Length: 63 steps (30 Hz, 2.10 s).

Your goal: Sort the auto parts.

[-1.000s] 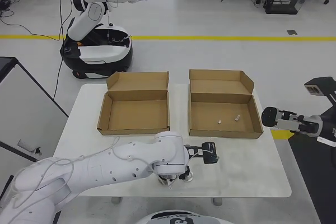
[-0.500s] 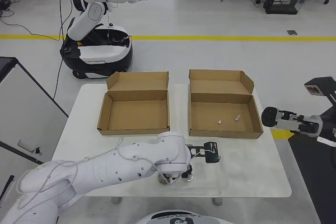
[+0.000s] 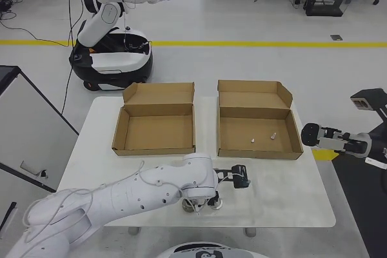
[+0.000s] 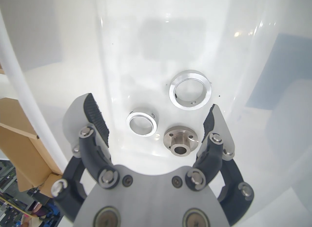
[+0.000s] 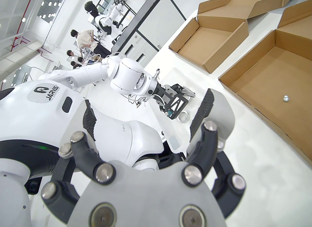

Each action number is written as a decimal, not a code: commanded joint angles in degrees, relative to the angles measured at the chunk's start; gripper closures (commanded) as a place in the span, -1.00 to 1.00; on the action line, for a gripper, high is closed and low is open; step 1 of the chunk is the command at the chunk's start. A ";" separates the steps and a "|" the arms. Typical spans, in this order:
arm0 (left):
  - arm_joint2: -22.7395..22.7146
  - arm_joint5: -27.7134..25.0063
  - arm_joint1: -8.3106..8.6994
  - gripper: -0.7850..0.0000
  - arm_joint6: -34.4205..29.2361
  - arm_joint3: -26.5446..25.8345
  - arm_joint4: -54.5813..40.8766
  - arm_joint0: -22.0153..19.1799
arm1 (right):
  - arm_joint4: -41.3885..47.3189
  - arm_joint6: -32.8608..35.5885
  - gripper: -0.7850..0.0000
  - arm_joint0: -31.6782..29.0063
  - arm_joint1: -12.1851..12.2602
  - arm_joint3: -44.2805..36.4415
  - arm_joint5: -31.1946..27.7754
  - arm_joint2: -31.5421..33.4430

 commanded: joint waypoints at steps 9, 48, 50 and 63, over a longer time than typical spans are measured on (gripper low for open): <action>-0.85 -0.97 -0.53 -1.00 0.65 0.80 1.19 0.70 | 0.01 0.00 -1.00 0.00 0.00 0.00 0.00 0.00; -1.61 -4.85 -3.58 0.06 -4.26 5.01 0.09 1.98 | 0.01 0.00 -1.00 0.00 0.00 0.00 0.00 0.00; -1.60 -4.98 -3.76 0.07 -4.30 5.25 -0.26 1.99 | 0.01 0.00 -1.00 0.00 0.00 0.00 0.00 0.00; -1.50 -5.09 -4.72 0.22 -4.85 6.60 -1.63 2.11 | 0.01 0.00 -1.00 0.00 0.00 0.00 0.00 0.00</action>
